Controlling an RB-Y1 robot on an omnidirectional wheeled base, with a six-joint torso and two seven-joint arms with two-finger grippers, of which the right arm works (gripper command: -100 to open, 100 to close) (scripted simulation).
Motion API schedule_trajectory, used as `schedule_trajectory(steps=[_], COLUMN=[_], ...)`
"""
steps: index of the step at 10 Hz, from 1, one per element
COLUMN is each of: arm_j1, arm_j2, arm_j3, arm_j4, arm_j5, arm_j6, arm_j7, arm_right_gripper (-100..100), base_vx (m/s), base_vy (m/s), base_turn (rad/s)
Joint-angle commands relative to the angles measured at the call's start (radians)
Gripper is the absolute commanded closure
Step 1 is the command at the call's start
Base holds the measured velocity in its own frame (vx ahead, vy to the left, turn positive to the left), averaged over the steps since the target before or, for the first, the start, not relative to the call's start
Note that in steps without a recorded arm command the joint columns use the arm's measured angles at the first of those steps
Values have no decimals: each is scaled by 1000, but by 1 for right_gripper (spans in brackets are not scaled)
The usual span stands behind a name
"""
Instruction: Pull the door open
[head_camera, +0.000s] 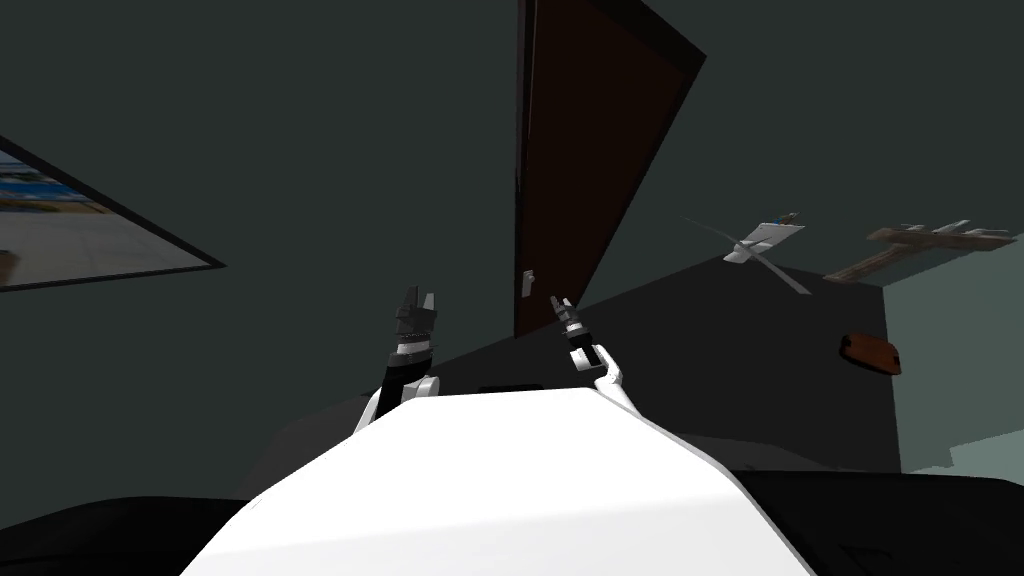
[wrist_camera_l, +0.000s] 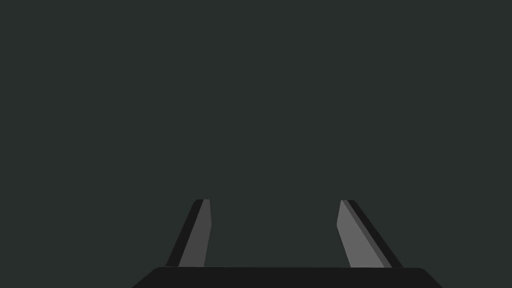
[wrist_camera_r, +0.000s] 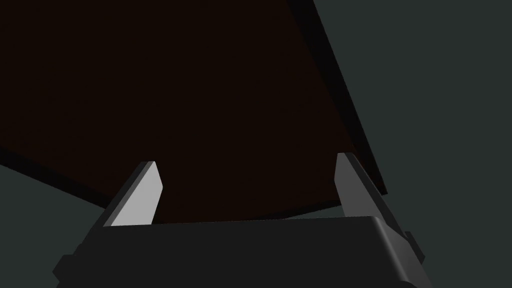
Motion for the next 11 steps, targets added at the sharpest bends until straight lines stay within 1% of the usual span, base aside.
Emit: schedule_trajectory(steps=[1,2,3,8,11], arm_j1=[-21,-37,-37,-109,-145], arm_j2=[-14,-24,-24,-71,-94], arm_j3=[2,4,4,15,20], arm_j4=[45,74,79,236,314], arm_j5=[12,22,22,68,91], arm_j6=[1,0,0,-4,-6], arm_j7=[21,39,39,125,167], arm_right_gripper=[-100,-100,-100,-100,-100], base_vx=[49,76,60,94,89], base_vy=[3,5,1,5,-2], base_turn=[61,104,35,90,77])
